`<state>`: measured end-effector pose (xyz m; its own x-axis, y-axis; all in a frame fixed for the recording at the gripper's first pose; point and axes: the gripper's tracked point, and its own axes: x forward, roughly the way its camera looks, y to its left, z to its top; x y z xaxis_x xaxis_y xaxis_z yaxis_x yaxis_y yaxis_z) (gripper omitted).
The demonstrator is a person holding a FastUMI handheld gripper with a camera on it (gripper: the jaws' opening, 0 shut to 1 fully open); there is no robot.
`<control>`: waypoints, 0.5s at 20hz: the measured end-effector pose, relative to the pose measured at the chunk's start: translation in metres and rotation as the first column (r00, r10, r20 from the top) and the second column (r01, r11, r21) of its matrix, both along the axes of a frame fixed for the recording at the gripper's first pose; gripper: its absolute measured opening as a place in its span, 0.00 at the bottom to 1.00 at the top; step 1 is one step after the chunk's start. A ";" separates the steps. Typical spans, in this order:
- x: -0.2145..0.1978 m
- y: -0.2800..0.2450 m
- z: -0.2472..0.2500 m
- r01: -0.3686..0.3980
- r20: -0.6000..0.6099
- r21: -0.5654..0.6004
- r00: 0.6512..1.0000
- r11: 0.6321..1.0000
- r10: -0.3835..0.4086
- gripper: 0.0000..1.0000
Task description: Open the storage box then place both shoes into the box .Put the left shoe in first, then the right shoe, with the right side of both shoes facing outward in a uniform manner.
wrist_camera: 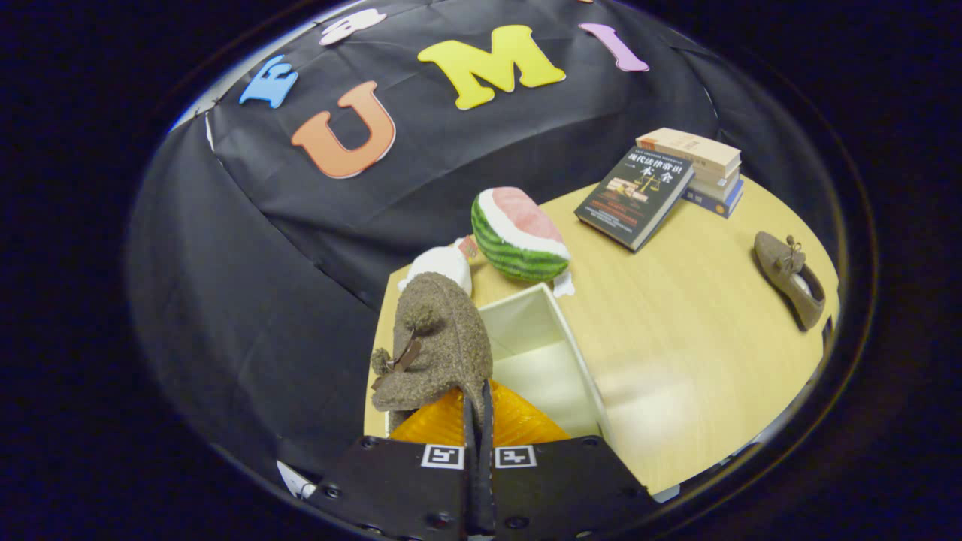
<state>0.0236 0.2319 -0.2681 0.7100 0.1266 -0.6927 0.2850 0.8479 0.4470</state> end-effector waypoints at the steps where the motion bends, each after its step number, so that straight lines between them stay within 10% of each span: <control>1: 0.000 0.006 -0.010 0.002 -0.016 0.002 1.000 1.000 -0.002 0.00; 10: 0.007 0.042 -0.060 -0.010 -0.096 0.006 0.995 1.000 0.010 0.05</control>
